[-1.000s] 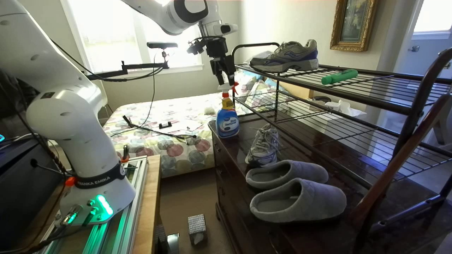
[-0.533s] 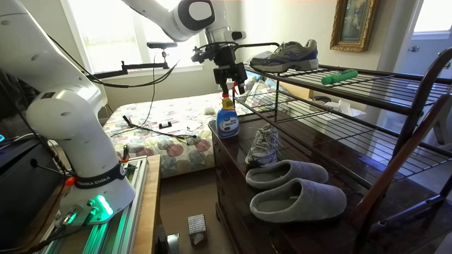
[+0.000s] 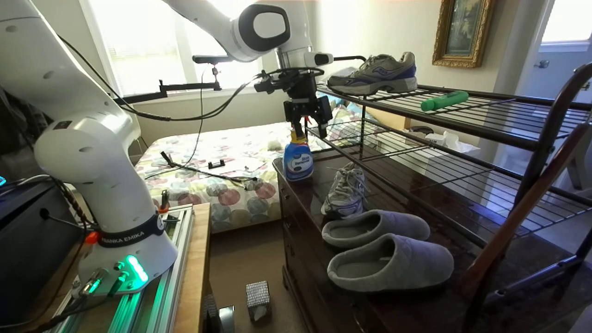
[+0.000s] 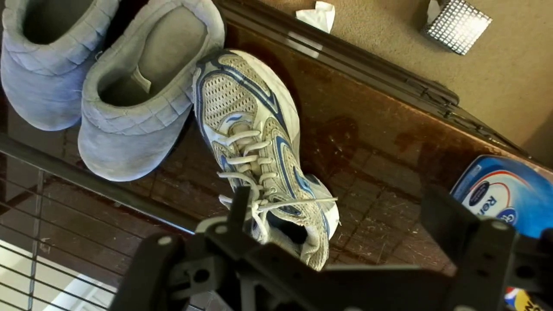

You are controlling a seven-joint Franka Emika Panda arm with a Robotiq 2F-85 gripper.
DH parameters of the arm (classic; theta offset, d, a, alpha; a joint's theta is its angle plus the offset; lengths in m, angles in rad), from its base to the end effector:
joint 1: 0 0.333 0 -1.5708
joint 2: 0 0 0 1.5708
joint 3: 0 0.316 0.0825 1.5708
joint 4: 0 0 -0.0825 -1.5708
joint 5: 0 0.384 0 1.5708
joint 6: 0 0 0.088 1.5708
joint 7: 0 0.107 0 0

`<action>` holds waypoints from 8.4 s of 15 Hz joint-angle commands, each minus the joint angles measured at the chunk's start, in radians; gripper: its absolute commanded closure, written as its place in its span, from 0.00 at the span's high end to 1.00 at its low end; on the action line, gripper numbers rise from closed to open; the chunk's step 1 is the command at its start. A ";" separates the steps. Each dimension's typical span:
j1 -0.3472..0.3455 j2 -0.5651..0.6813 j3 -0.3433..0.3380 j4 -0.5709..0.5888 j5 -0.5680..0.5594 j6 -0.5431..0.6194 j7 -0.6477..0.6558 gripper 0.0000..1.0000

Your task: Place the left sneaker next to the right one

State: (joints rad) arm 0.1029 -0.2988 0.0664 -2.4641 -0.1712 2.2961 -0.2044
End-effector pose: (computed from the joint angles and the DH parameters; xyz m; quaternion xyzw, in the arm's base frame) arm 0.4457 0.0728 0.4180 0.9667 0.2353 0.0628 0.0784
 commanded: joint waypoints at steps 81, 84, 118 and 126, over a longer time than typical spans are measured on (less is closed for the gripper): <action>-0.160 0.566 -0.099 0.137 0.119 0.298 -0.249 1.00; -0.186 0.558 -0.066 0.134 0.097 0.266 -0.335 1.00; -0.208 0.589 -0.052 0.173 0.048 0.253 -0.439 0.52; -0.277 0.540 -0.123 0.143 -0.062 0.085 -0.796 0.52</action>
State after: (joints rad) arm -0.1531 0.2676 -0.0398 -2.3021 -0.1831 2.4183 -0.9066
